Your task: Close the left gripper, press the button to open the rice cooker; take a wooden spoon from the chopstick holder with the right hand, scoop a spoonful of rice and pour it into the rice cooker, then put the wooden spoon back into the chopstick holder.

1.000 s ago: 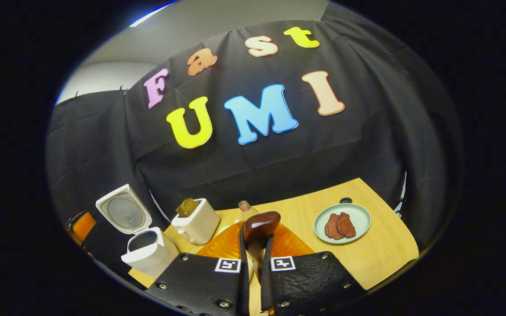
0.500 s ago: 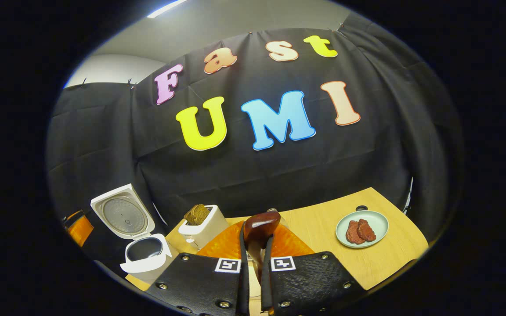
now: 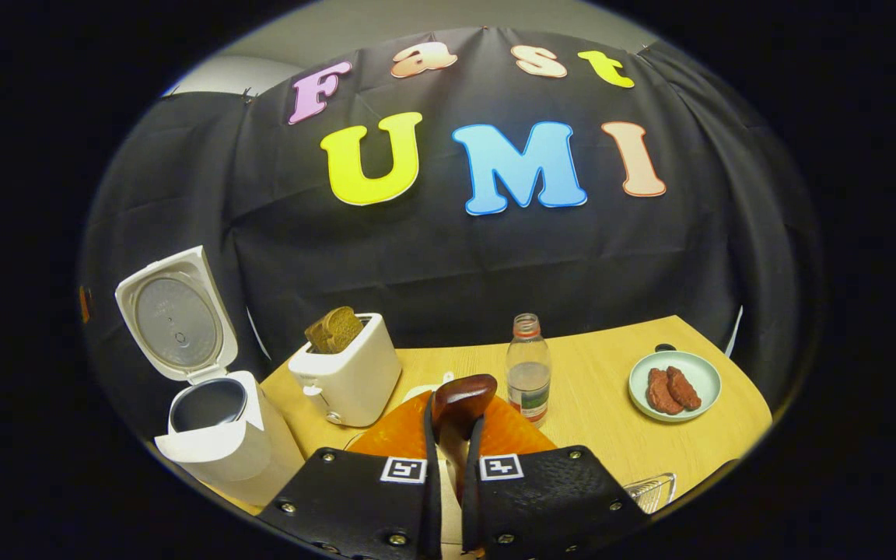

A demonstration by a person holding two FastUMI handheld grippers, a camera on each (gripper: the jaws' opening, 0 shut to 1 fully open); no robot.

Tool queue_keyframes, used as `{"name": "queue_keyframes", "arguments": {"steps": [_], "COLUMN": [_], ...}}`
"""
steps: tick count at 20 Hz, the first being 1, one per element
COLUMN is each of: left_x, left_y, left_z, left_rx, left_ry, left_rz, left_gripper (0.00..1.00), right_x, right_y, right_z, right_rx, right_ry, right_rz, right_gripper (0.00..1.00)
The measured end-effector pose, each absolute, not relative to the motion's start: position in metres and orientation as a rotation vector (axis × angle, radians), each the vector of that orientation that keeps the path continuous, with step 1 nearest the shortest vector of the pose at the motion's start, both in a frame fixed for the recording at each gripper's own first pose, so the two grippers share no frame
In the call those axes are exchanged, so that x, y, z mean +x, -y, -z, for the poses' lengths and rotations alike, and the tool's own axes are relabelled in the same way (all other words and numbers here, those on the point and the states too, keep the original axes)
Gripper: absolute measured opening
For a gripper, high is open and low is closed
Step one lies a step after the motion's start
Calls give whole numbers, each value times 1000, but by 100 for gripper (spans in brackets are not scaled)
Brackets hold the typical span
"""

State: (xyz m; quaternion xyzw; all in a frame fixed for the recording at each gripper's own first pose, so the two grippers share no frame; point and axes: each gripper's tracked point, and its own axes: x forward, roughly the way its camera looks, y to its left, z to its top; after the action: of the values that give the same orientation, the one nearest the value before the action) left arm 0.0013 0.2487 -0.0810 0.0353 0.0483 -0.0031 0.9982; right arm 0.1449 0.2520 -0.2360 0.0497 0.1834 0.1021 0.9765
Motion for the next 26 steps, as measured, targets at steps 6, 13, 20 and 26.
{"name": "queue_keyframes", "arguments": {"steps": [6, 13, 20, 26], "left_x": [-10, -32, -37, -31], "left_y": [-270, -286, -285, -269], "left_z": [101, 108, 92, 83], "left_rx": [47, 54, 50, 18], "left_ry": [-143, -172, -145, -123], "left_rz": [-23, -58, -56, -37], "left_gripper": [99, 100, 96, 99], "right_x": [157, 134, 145, 147], "right_y": [-294, -322, -277, -235], "right_z": [280, 288, 286, 239], "right_rx": [98, 283, 681, 924], "right_ry": [-405, -493, -581, -514], "right_rz": [-271, -347, -271, -257], "right_gripper": [11, 11, 10, 11]}}
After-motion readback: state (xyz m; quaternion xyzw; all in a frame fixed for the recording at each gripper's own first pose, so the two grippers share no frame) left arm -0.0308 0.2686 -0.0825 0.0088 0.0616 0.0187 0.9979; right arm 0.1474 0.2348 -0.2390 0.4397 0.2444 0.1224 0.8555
